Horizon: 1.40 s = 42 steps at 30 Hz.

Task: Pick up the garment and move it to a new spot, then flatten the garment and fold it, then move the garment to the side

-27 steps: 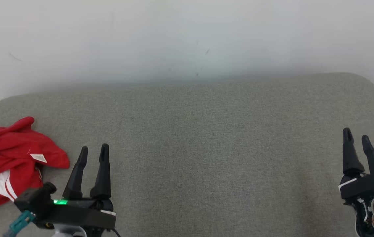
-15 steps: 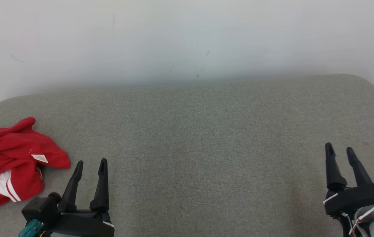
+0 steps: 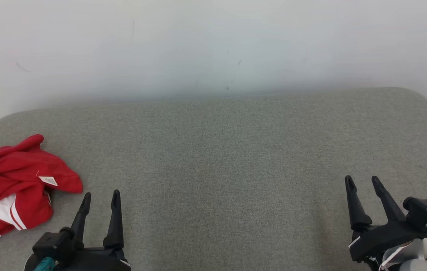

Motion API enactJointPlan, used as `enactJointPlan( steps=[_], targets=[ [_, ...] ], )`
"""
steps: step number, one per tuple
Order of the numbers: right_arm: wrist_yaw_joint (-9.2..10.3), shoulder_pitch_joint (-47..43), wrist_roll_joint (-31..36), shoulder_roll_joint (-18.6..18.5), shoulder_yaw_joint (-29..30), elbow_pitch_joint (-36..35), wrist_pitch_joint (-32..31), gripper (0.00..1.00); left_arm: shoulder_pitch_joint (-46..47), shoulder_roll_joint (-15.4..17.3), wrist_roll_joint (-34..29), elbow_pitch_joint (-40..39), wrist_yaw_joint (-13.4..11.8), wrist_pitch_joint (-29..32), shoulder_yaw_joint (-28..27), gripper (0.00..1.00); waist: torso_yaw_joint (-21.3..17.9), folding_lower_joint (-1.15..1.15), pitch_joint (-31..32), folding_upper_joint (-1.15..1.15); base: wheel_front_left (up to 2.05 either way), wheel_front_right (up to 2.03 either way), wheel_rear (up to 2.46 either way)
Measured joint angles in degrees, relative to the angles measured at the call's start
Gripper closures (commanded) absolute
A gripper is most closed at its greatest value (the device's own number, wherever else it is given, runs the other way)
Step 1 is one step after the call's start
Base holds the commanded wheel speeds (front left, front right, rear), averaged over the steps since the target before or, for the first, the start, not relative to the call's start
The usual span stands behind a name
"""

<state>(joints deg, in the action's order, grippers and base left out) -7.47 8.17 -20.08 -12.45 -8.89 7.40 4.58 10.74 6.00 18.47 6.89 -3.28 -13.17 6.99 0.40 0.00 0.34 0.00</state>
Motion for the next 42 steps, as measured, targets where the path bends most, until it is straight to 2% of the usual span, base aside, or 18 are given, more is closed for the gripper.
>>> enactJointPlan(
  steps=[10, 19, 42],
  targets=[
    [0.00, -2.3, 4.6, 0.7, -1.0, -1.1, 1.0, 0.00, -0.3, 0.0, -4.7, 0.8, -1.3, -0.2, -0.3, 0.00, -0.1, 0.00, 0.3, 0.00, 0.00, 0.00, 0.00],
    [0.00, -3.3, 7.8, 1.1, -2.0, -1.6, 1.4, 0.00, -0.5, 0.0, -7.3, 0.8, -1.4, 1.7, -1.1, 0.00, -0.2, 0.00, 0.6, 0.00, 0.00, 0.00, 0.00],
    [0.00, -6.8, 15.2, 3.8, 0.4, -7.4, 4.2, 0.00, -2.1, -0.4, -13.4, -1.6, -2.4, 3.0, -2.3, 0.00, 0.1, 0.00, 1.2, 0.00, 0.00, 0.00, 0.00]
  ],
)
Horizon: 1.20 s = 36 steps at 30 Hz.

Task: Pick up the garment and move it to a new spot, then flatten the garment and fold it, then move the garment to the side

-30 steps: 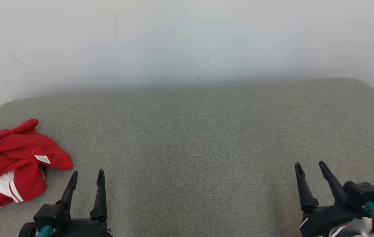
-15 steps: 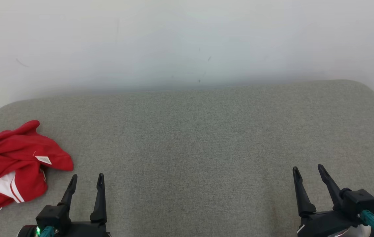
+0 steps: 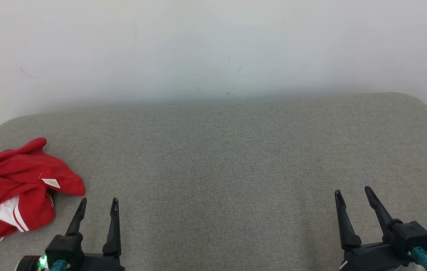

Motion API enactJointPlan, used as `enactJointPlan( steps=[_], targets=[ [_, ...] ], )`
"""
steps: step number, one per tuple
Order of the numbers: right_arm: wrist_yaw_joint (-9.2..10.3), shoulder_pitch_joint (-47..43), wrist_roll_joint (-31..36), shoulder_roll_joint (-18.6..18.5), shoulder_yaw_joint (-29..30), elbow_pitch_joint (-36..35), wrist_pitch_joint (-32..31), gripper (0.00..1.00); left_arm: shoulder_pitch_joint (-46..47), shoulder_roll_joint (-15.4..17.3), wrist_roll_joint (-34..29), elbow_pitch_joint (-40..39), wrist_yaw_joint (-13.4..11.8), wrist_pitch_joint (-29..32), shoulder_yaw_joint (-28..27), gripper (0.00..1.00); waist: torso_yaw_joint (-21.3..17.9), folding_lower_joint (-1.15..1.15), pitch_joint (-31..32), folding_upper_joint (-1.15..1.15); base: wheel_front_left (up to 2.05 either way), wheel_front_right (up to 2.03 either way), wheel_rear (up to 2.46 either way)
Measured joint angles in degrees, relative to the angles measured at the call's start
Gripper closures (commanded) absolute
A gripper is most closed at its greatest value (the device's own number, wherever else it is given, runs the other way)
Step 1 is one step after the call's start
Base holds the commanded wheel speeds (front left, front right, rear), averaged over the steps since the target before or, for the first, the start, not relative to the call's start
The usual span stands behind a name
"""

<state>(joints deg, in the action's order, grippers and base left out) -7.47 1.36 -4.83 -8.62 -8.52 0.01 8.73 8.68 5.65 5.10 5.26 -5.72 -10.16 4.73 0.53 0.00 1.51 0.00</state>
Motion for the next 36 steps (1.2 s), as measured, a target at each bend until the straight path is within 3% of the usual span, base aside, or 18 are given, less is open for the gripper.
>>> enactJointPlan(
  steps=[26, 36],
  targets=[
    [0.00, -0.9, -0.3, 0.7, 0.8, -0.2, -0.2, 0.00, -0.1, 0.5, 1.4, 1.0, 0.0, -0.3, 0.6, 0.00, 0.3, 0.00, -0.1, 0.00, 0.00, 0.00, 0.00],
    [0.00, -1.9, -0.2, 0.7, 0.3, -0.6, -0.4, 0.00, 0.7, 0.7, 1.7, 1.3, -0.6, -0.5, 1.0, 0.00, 5.3, 0.00, -0.2, 0.00, 0.00, 0.00, 0.00]
  ],
)
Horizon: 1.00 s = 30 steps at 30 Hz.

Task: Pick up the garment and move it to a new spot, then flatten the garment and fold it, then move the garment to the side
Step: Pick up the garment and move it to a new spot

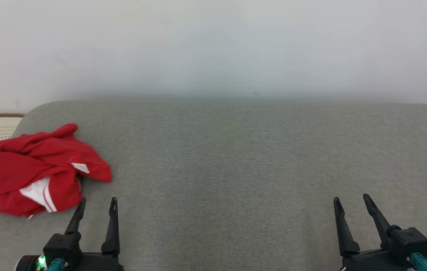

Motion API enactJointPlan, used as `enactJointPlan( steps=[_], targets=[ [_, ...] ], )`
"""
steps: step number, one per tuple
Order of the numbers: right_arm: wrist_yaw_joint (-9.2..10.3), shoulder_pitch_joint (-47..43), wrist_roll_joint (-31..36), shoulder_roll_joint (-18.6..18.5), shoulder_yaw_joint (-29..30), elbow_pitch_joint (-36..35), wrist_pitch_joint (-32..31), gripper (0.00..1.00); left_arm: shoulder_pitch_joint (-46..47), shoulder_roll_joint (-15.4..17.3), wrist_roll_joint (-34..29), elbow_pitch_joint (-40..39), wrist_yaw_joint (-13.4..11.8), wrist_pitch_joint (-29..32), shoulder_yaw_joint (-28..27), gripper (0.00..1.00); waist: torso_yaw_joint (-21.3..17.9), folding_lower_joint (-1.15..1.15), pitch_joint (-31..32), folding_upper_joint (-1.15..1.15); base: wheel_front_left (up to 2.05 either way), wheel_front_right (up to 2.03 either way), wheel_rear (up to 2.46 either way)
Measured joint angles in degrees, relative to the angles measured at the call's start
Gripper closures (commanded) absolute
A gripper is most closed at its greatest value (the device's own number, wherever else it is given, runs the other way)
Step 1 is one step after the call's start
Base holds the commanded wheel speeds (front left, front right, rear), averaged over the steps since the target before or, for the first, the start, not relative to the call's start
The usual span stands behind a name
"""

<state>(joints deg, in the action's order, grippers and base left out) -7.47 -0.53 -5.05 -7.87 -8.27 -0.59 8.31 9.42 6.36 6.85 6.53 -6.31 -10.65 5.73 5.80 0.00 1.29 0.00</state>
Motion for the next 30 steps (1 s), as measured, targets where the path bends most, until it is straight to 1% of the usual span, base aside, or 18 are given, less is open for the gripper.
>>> enactJointPlan(
  steps=[4, 5, 6, 8, 9, 12, 13, 19, 30],
  targets=[
    [0.00, 0.1, -0.2, 0.0, -1.6, 0.1, -0.1, 0.00, -0.1, 0.6, 0.3, -0.3, -0.5, 0.0, -0.9, 0.00, 3.5, 0.00, 0.0, 0.00, 0.00, 0.00, 0.00],
    [0.00, 0.2, -0.3, 0.1, -2.6, 0.2, -0.1, 0.00, -0.2, 0.7, 0.4, -0.6, -0.9, -0.1, -1.2, 0.00, 5.5, 0.00, 0.0, 0.00, 0.00, 0.00, 0.00],
    [-0.01, 0.4, -0.4, 0.1, -2.8, 0.2, -0.1, 0.00, -0.4, 0.7, 0.4, -0.7, -1.0, -0.1, -1.2, 0.00, 6.4, 0.00, 0.0, 0.00, 0.00, 0.00, 0.00],
    [-0.01, 1.0, -1.0, 0.1, -4.7, 0.7, 0.0, 0.00, -1.6, 1.0, 1.2, -1.5, -1.9, 0.0, -2.1, 0.00, 12.2, 0.00, 0.3, 0.00, 0.00, 0.00, 0.00],
    [0.00, 1.1, -1.0, 0.2, -5.2, 0.8, 0.0, 0.00, -2.0, 1.1, 1.4, -1.7, -2.2, 0.0, -2.4, 0.00, 14.1, 0.00, 0.4, 0.00, 0.00, 0.00, 0.00],
    [-0.01, 1.3, -1.2, 0.3, -5.9, 1.0, 0.0, 0.00, -2.5, 1.4, 1.7, -2.0, -2.4, 0.0, -2.9, 0.00, 16.6, 0.00, 0.5, 0.00, 0.00, 0.00, 0.00],
    [-0.01, 1.4, -1.4, 0.4, -5.9, 1.2, 0.1, 0.00, -2.7, 1.6, 1.8, -2.1, -2.4, 0.0, -3.0, 0.00, 18.0, 0.00, 0.6, 0.00, 0.00, 0.00, 0.00],
    [-0.01, 1.5, -1.5, 0.6, -5.9, 1.7, 0.3, 0.00, -3.1, 1.7, 2.2, -2.5, -2.7, 0.3, -2.9, 0.00, 21.3, 0.00, 0.8, 0.00, 0.00, 0.00, 0.00],
    [0.00, 1.8, -1.9, 0.7, -5.8, 2.1, 0.6, 0.00, -2.9, 2.3, 2.8, -3.1, -2.9, 1.0, -2.3, 0.00, 20.9, 0.00, 0.5, 0.00, 0.00, 0.00, 0.00]
  ],
)
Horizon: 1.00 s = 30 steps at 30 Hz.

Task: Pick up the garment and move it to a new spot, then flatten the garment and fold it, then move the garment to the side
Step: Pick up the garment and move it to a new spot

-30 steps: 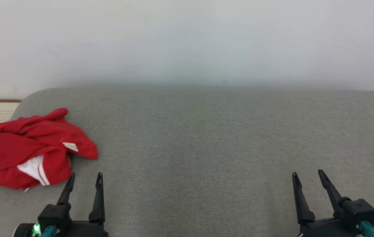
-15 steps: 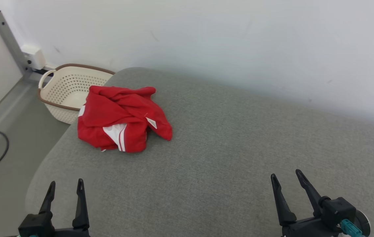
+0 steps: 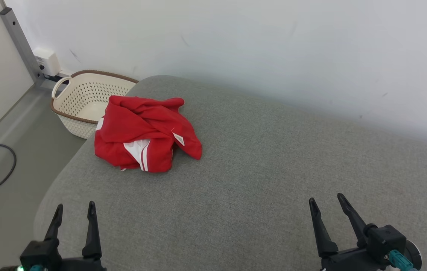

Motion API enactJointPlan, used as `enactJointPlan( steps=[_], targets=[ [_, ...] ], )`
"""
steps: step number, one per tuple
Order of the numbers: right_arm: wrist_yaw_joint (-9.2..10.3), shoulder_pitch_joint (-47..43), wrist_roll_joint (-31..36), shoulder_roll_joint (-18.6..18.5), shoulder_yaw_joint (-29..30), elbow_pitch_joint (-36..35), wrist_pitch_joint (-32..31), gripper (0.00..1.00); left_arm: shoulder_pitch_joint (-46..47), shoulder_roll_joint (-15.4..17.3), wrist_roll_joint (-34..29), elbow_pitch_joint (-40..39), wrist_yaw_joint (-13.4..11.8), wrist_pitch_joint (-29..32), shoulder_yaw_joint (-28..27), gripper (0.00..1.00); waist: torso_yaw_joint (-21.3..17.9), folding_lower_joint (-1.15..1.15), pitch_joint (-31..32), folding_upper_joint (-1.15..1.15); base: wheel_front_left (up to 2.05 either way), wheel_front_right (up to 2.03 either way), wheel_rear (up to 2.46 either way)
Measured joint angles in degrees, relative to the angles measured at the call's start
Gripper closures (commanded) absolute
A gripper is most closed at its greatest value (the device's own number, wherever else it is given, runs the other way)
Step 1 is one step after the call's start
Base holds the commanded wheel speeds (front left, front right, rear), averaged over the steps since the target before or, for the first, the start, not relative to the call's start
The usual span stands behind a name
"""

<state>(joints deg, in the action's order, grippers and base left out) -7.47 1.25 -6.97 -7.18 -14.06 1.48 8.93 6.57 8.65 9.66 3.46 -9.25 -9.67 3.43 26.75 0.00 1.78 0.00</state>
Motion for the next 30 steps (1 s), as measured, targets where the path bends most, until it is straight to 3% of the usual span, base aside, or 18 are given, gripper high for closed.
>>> enactJointPlan(
  steps=[4, 11, 18, 19, 23, 30],
  targets=[
    [-0.01, 0.2, 0.0, 0.1, -0.2, 0.0, 0.0, 0.00, 2.8, 1.0, -0.2, -1.4, 0.1, 1.1, 0.5, 0.00, -0.2, 0.00, -0.3, 0.00, 0.00, 0.00, 0.00],
    [-0.01, 2.2, -0.1, -0.4, -2.0, -0.3, 0.0, 0.00, 19.7, 5.0, -0.9, -1.9, 4.4, 7.3, 1.9, 0.00, -3.0, 0.00, -2.2, 0.00, 0.00, 0.00, 0.00],
    [-0.01, 4.7, -0.4, -2.2, -2.7, -0.7, -0.1, 0.00, 30.3, 7.4, 2.3, 9.7, 7.2, 14.4, 0.7, 0.00, -6.6, 0.01, -5.3, 0.00, 0.00, 0.00, 0.00],
    [-0.01, 5.7, -0.6, -2.8, -3.0, -0.8, 0.0, 0.00, 33.3, 8.4, 3.0, 14.6, 7.7, 16.8, -0.1, 0.00, -8.0, 0.01, -6.4, 0.00, 0.00, 0.00, 0.00],
    [-0.01, 7.7, -1.3, -3.7, -3.8, -0.8, 0.2, 0.00, 38.5, 11.0, 4.9, 26.2, 7.6, 20.3, -2.3, 0.00, -11.9, 0.01, -9.5, 0.00, 0.00, 0.00, 0.00],
    [0.00, 9.4, -2.1, -4.8, -4.1, -0.5, 0.9, 0.00, 42.2, 14.5, 6.0, 36.5, 6.6, 21.2, -4.9, 0.00, -16.9, 0.01, -13.9, -0.01, 0.00, 0.00, 0.00]
  ],
)
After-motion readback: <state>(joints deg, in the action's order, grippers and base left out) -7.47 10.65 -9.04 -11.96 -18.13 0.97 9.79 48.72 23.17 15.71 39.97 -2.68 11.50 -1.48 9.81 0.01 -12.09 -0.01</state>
